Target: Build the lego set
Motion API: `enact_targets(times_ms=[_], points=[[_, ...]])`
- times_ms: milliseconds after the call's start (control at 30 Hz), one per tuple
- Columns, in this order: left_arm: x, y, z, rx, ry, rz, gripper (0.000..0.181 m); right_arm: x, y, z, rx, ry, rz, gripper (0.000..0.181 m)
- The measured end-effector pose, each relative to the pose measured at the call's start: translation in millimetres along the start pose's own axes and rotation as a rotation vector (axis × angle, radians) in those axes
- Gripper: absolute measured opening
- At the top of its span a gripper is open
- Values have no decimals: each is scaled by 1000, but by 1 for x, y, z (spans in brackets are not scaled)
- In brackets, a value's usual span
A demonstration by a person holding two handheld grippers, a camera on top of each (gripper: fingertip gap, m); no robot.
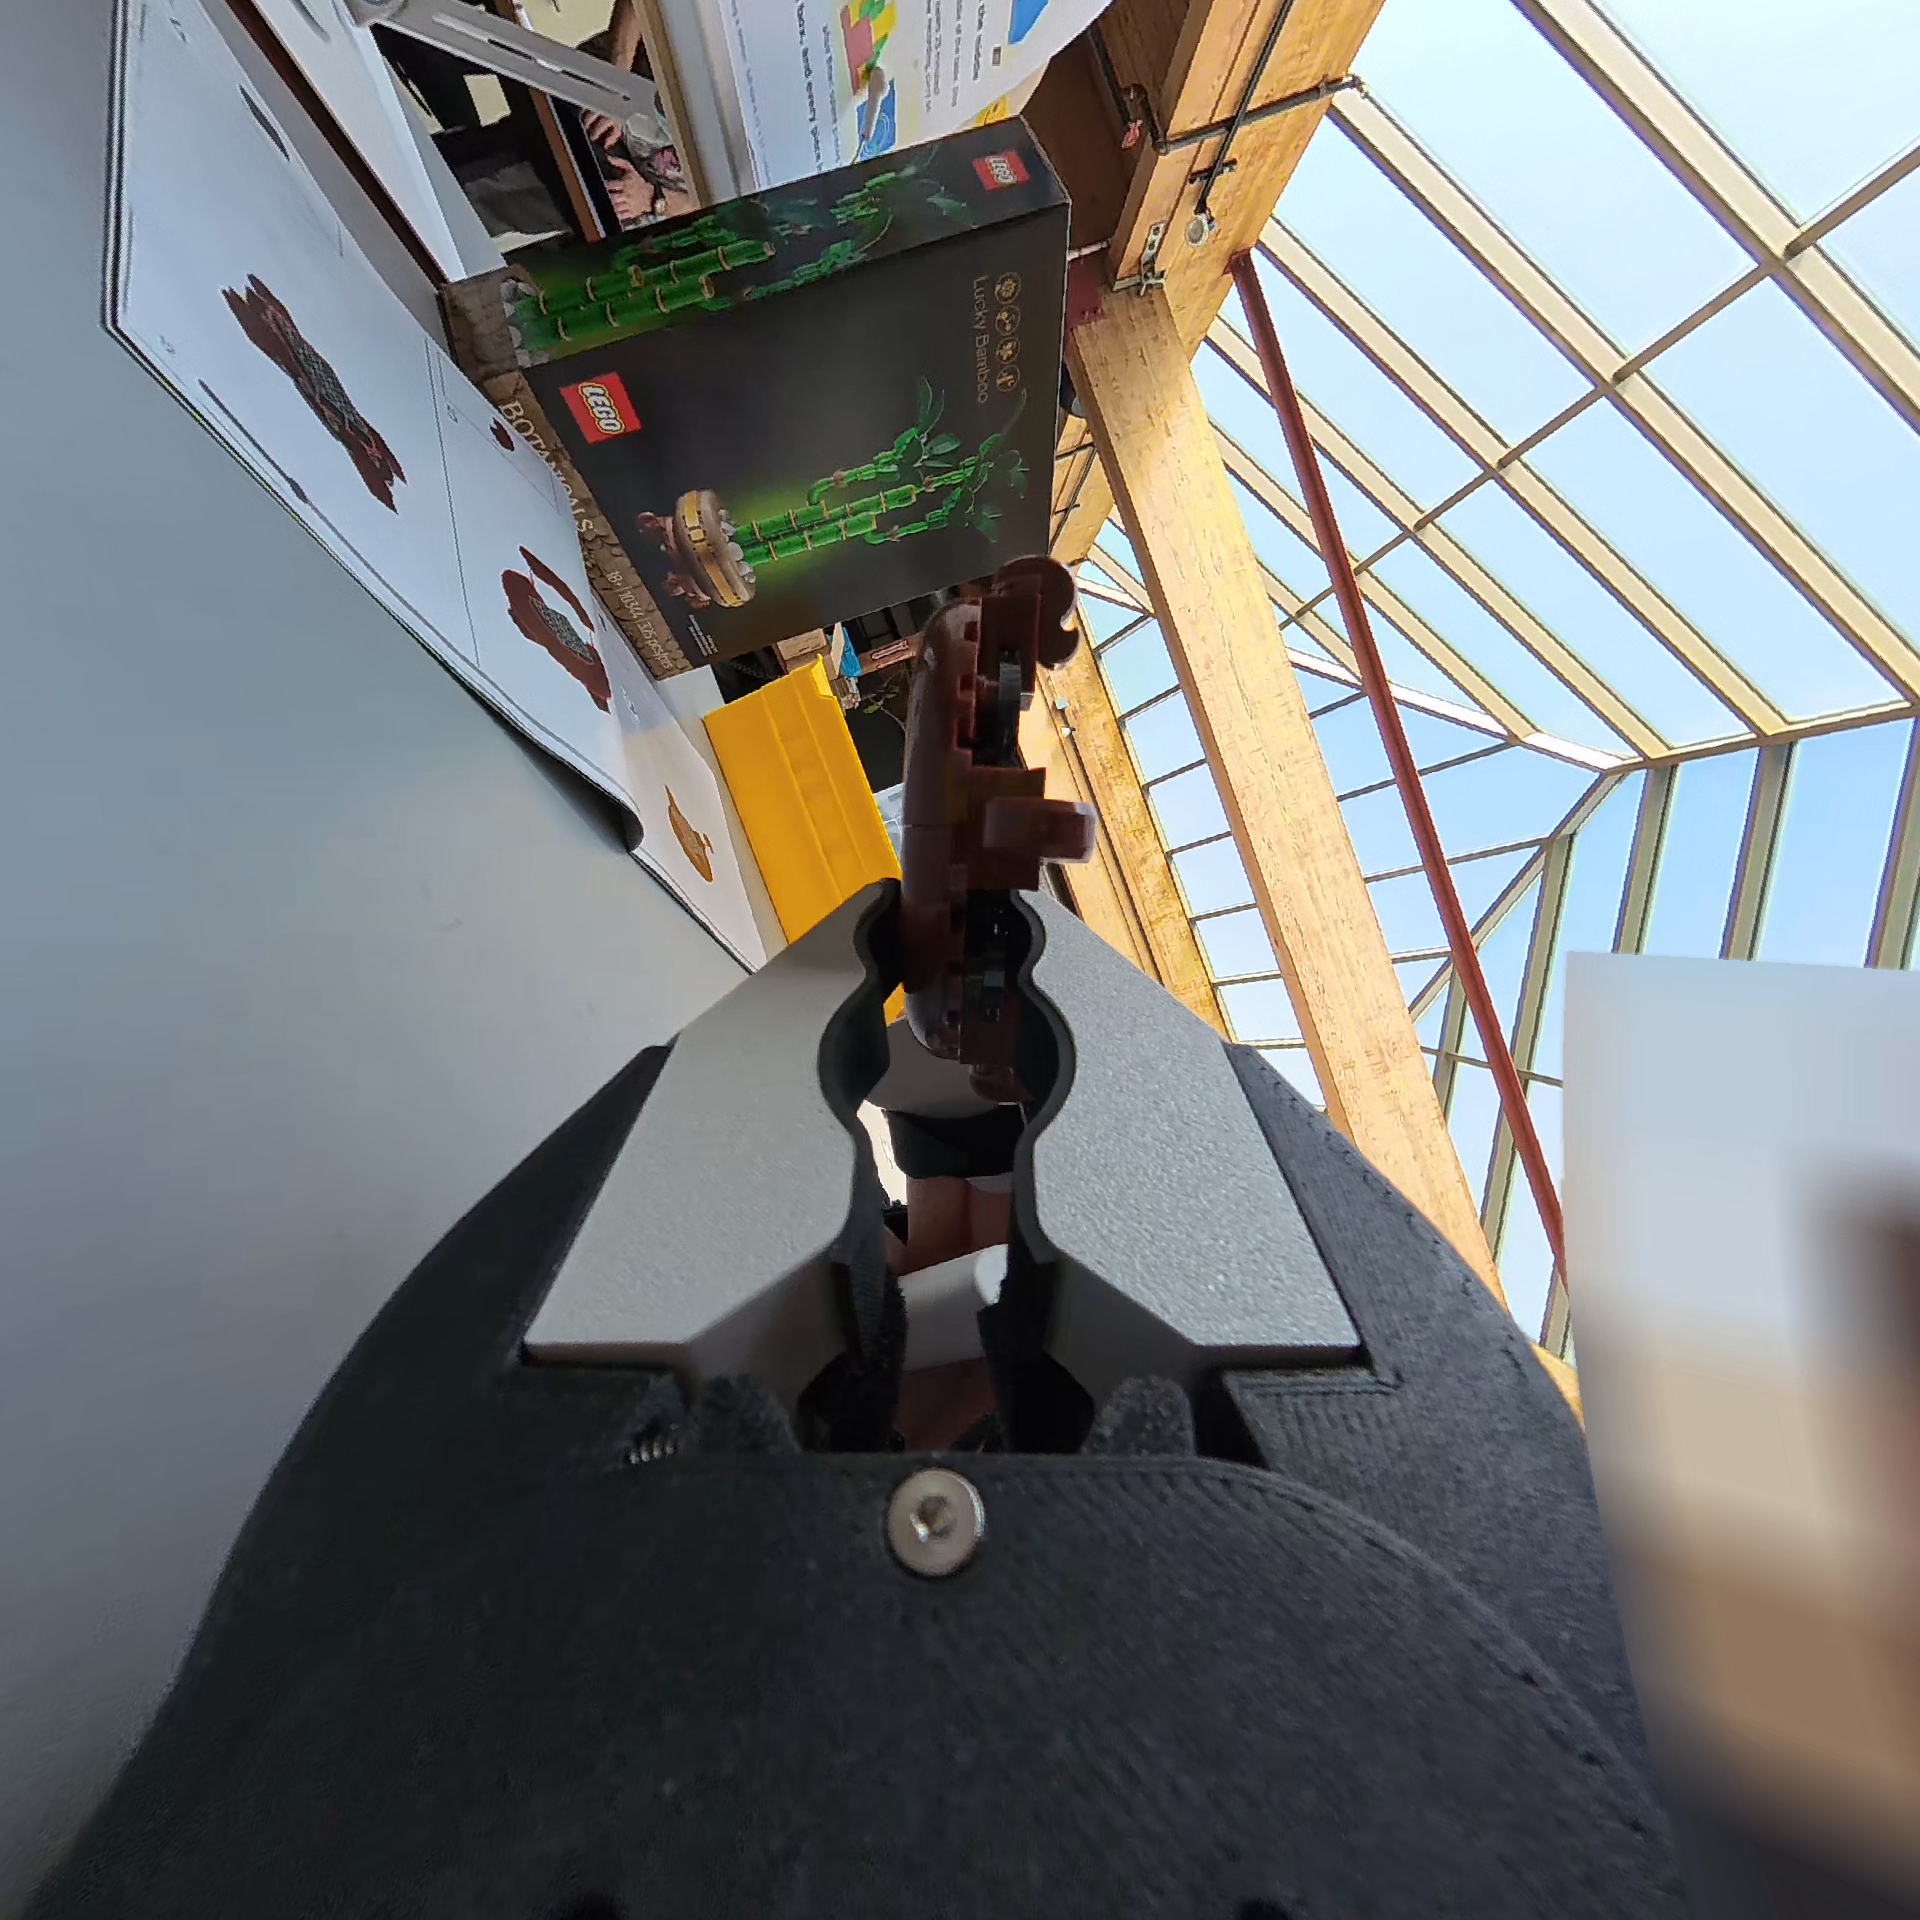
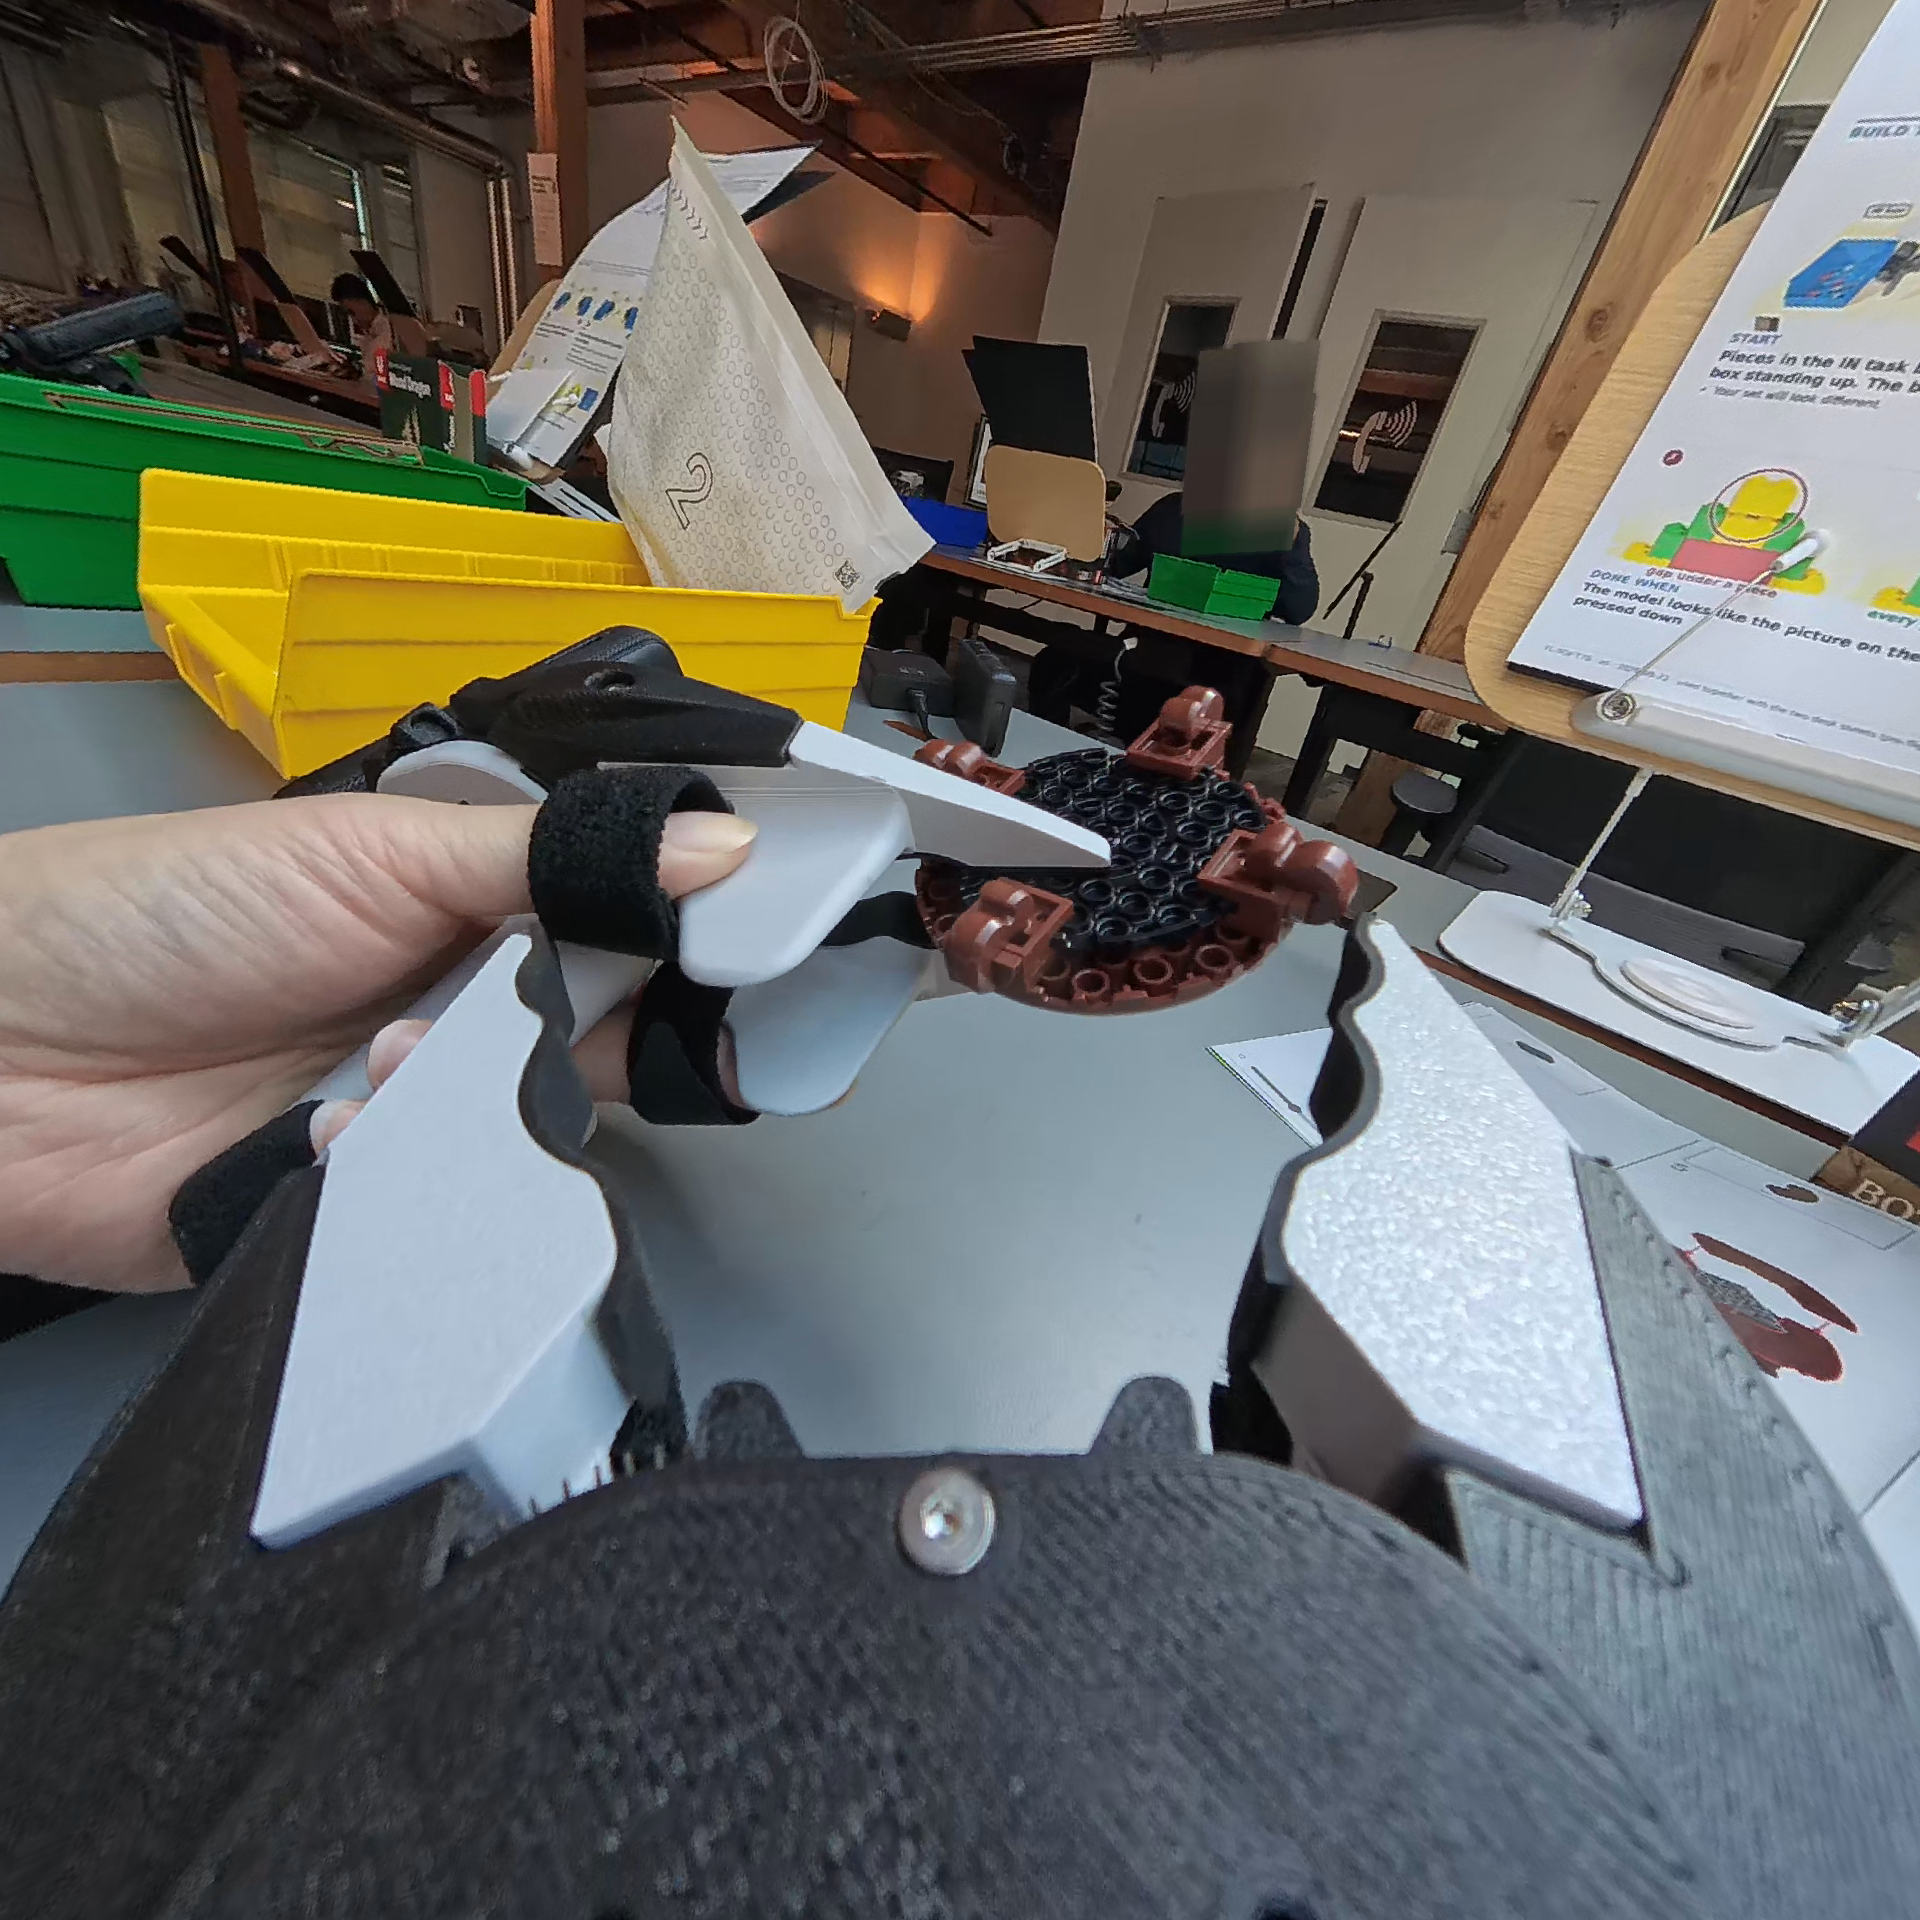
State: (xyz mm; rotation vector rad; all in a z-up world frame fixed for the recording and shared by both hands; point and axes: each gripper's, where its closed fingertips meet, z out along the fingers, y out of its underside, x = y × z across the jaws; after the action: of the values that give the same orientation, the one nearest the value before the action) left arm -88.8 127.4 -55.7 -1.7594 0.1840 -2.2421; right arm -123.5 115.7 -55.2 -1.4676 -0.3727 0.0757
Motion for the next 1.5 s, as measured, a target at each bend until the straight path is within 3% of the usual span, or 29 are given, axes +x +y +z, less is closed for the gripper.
enact_targets(times_ms=[667,900,1133,1267,1500], points=[[-5,0,-3,-4,-11,-22,16,-2,1,1,-5,-26,-14,139],[4,-6,-8,-17,17,-13,16,5,-14,-11,71,-29,-3,136],[-5,5,-10,-163,-5,-4,16,2,-32,-41,112,-102,106,125],[-14,31,1,-254,-89,27,16,4,-28,-70,96,-140,86,124],[-7,68,47,-289,-74,-16,17,76,-5,-138,48,59,-41,117]])
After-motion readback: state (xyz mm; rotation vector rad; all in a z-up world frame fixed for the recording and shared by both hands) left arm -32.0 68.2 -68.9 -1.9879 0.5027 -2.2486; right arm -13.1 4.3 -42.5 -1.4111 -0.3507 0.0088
